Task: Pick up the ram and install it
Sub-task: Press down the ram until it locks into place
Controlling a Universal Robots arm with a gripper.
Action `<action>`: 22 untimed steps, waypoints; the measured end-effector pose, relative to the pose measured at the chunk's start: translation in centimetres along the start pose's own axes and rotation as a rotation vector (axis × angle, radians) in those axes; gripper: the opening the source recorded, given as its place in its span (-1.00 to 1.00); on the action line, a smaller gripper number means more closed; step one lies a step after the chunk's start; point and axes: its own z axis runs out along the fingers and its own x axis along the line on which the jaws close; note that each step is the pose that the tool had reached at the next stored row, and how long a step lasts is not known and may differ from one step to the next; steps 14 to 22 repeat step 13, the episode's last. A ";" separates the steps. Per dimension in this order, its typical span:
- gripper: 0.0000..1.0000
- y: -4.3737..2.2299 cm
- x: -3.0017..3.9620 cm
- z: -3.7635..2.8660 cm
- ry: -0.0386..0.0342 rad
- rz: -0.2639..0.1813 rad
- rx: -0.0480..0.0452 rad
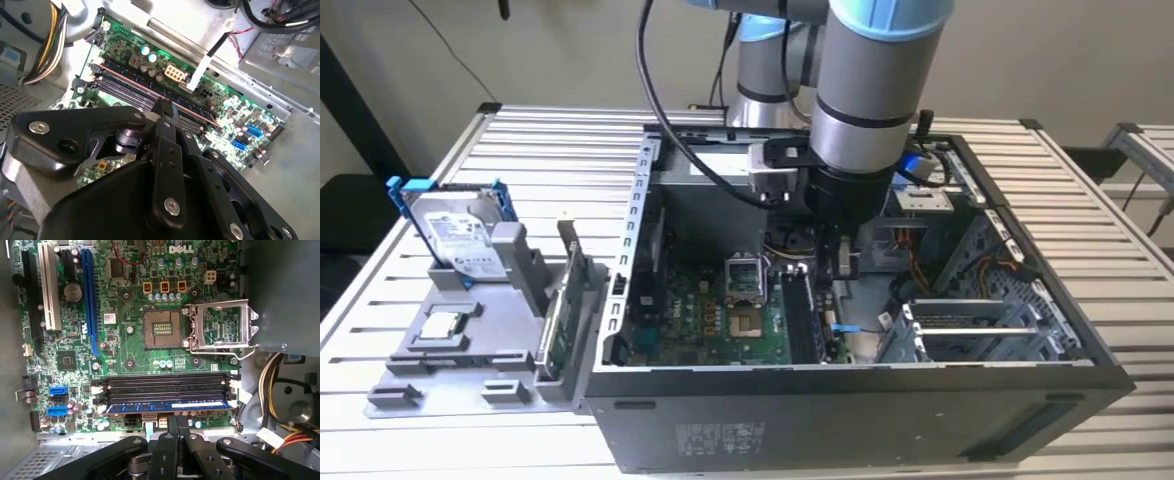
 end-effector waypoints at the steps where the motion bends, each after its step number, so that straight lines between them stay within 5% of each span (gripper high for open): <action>1: -0.79 -0.02 0.00 -0.39 -0.0001 0.000 0.0000; 4: -0.79 -0.04 -0.01 -0.90 0.0000 0.000 -0.0001; 22: -0.79 -0.04 -0.01 -0.90 -0.0009 0.000 -0.0002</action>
